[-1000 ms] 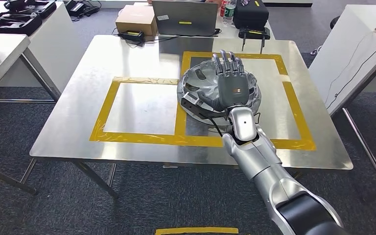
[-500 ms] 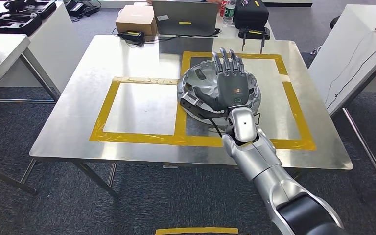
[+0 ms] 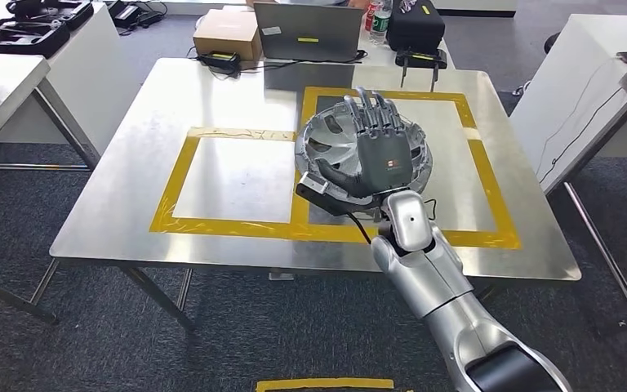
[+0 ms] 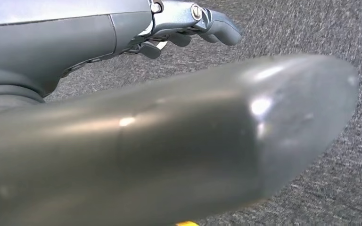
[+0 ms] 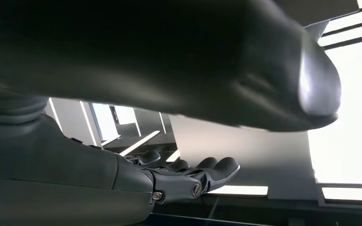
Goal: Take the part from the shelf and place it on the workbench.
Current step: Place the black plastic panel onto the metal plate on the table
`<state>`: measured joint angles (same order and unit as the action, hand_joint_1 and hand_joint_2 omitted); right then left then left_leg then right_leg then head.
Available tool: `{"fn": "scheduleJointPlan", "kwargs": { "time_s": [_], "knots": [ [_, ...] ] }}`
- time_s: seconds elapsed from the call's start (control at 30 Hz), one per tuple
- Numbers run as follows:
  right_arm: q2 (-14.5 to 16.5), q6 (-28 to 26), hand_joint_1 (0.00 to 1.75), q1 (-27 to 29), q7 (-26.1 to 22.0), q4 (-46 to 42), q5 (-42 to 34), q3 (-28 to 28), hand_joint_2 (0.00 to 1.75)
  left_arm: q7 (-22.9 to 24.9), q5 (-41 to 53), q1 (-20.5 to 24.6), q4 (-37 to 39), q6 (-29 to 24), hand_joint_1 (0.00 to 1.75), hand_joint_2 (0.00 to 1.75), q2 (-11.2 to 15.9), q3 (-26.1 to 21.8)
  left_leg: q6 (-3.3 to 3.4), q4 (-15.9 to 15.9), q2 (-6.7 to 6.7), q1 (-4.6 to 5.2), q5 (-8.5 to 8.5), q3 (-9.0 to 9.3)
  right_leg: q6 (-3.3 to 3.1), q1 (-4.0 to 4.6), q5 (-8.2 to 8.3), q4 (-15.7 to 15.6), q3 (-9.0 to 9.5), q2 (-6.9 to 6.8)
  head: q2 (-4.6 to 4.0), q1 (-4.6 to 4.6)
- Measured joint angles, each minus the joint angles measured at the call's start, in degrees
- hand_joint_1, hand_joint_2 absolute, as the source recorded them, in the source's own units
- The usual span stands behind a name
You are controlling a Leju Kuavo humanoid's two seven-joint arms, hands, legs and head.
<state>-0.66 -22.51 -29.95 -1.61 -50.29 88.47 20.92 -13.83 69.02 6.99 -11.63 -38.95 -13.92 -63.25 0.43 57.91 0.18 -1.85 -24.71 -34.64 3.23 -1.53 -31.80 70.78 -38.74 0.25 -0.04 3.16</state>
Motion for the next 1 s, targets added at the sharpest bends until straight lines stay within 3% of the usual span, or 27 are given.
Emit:
{"fn": "scheduleJointPlan", "kwargs": {
  "time_s": [0.07,0.1,0.13,0.23,0.3,0.4,0.43,0.47,0.53,0.6,0.63,0.73,0.77,0.8,0.9,0.93,0.97,1.0],
  "knots": [
    [0.0,0.0,0.00,0.0,-0.5,-0.5,-0.1,-0.3,0.00,0.1,0.0,0.1,0.0,0.0,0.00,0.00,0.0,0.0,-0.93,0.7,-0.07,-0.55,0.10,-0.66,0.78,-0.55,2.71,-7.9,4.81,-0.01,0.00,0.10],
    [0.0,0.0,0.00,0.1,-0.7,-0.6,-0.1,-0.5,0.00,0.1,0.0,0.1,0.0,0.0,0.00,0.00,0.0,0.0,-1.48,0.9,-0.16,-0.64,0.15,-0.88,0.67,-0.59,3.49,-10.4,6.22,0.19,0.00,0.17],
    [0.0,0.0,0.00,0.1,-0.8,-0.8,-0.1,-0.6,0.00,0.2,0.0,0.1,0.0,0.0,0.00,0.00,0.0,0.0,-2.01,1.1,-0.28,-0.61,0.27,-1.05,0.25,-0.50,3.55,-11.5,6.79,0.42,0.00,0.24],
    [0.1,0.0,0.00,0.1,-1.0,-1.0,-0.2,-1.0,0.00,0.4,0.0,0.0,0.1,0.1,0.00,0.00,0.0,0.0,-3.49,1.0,-0.48,-0.69,0.75,-1.46,-2.00,-0.24,3.81,-11.4,5.80,0.66,0.00,0.16],
    [0.2,0.0,0.00,0.1,-1.1,-1.0,-0.2,-1.1,0.00,0.5,0.1,0.0,0.2,0.1,0.00,0.00,0.0,0.0,-3.81,3.4,-0.37,-0.75,-1.71,-2.62,-3.26,-0.24,4.67,-11.5,5.00,0.52,0.00,-0.01],
    [0.3,0.1,0.00,0.2,-1.1,-1.0,-0.2,-1.1,0.00,0.6,0.1,0.0,0.2,0.2,0.00,0.00,0.0,0.0,-3.48,14.1,-0.29,-0.27,-8.92,-6.07,-4.20,0.36,5.94,-11.6,3.49,0.37,0.00,-0.38],
    [0.3,0.1,0.00,0.3,-1.1,-1.0,-0.2,-1.1,0.00,0.6,0.1,0.1,0.3,0.2,0.00,0.00,0.0,0.0,-3.26,16.9,-0.29,-0.05,-10.00,-6.54,-4.34,0.66,6.40,-11.5,2.92,0.35,0.00,-0.43],
    [0.3,0.1,0.00,0.4,-1.1,-1.0,-0.2,-1.1,0.00,0.6,0.1,0.1,0.3,0.2,0.00,0.00,0.0,0.0,-2.89,17.6,-0.29,0.20,-9.95,-6.01,-4.43,0.96,6.87,-11.5,2.35,0.33,0.00,-0.44],
    [0.3,0.1,0.00,0.4,-1.1,-1.0,-0.2,-1.2,0.00,0.6,0.1,0.1,0.3,0.2,0.00,0.00,0.0,0.0,-1.74,12.6,-0.31,0.83,-7.65,-1.71,-4.46,1.47,7.77,-11.5,1.35,0.34,0.00,-0.44],
    [0.3,0.1,0.00,0.4,-1.1,-1.1,-0.2,-1.3,0.00,0.6,0.1,0.3,0.3,0.2,0.00,0.00,0.1,0.0,-0.57,4.8,-0.26,1.55,-6.50,3.63,-4.20,1.74,8.62,-11.5,0.73,0.30,0.00,-0.38],
    [0.3,0.1,0.00,0.4,-1.1,-1.1,-0.2,-1.3,0.00,0.6,0.2,0.3,0.3,0.2,0.00,0.00,0.1,0.0,-0.28,2.3,-0.23,1.83,-6.38,5.04,-3.96,1.73,9.02,-11.6,0.62,0.25,0.00,-0.39],
    [0.4,0.0,0.00,0.4,-1.6,-1.2,-0.2,-1.5,0.00,0.7,0.2,0.4,0.3,0.3,0.00,0.00,0.1,0.0,0.27,0.9,-0.12,2.12,-5.40,4.95,-2.90,1.48,10.17,-11.9,0.49,0.15,0.00,-0.53],
    [0.4,0.0,0.00,0.4,-1.8,-1.2,-0.2,-1.6,0.00,0.8,0.2,0.4,0.3,0.3,0.00,0.00,0.1,0.0,0.66,0.7,-0.01,2.03,-4.79,4.67,-2.53,1.44,9.60,-11.6,0.22,0.17,0.00,-0.52],
    [0.4,0.0,0.00,0.3,-2.0,-1.2,-0.3,-1.8,0.00,0.8,0.2,0.4,0.3,0.3,0.00,0.00,0.1,0.0,1.06,0.4,0.11,1.88,-4.05,4.22,-2.19,1.41,7.96,-10.3,-0.30,0.19,0.00,-0.47],
    [0.4,0.0,0.00,0.1,-2.3,-1.0,-0.4,-2.1,0.00,0.8,0.2,0.4,0.3,0.3,0.00,0.00,0.1,0.0,1.59,0.3,0.31,1.72,-1.89,1.89,-1.43,1.13,-0.13,-1.1,-2.82,0.13,0.00,-0.30],
    [0.4,0.0,0.00,0.1,-2.5,-0.8,-0.4,-2.1,0.00,0.8,0.2,0.4,0.3,0.3,0.00,0.00,0.1,0.0,1.55,0.4,0.35,1.71,-1.23,0.94,-1.28,1.04,-1.37,2.0,-3.26,0.12,0.00,-0.29],
    [0.4,-0.1,0.00,0.1,-2.7,-0.7,-0.5,-2.2,0.00,0.8,0.2,0.4,0.3,0.3,0.00,0.00,0.1,0.0,1.47,0.5,0.39,1.69,-0.59,-0.03,-1.17,0.97,-1.25,3.7,-3.02,0.11,0.00,-0.28],
    [0.4,-0.1,0.00,0.1,-2.8,-0.5,-0.5,-2.2,0.00,0.8,0.2,0.4,0.3,0.3,0.00,0.00,0.1,0.0,1.35,0.6,0.43,1.66,0.03,-1.02,-1.11,0.90,-0.06,3.7,-1.89,0.09,0.00,-0.27]
  ]
}}
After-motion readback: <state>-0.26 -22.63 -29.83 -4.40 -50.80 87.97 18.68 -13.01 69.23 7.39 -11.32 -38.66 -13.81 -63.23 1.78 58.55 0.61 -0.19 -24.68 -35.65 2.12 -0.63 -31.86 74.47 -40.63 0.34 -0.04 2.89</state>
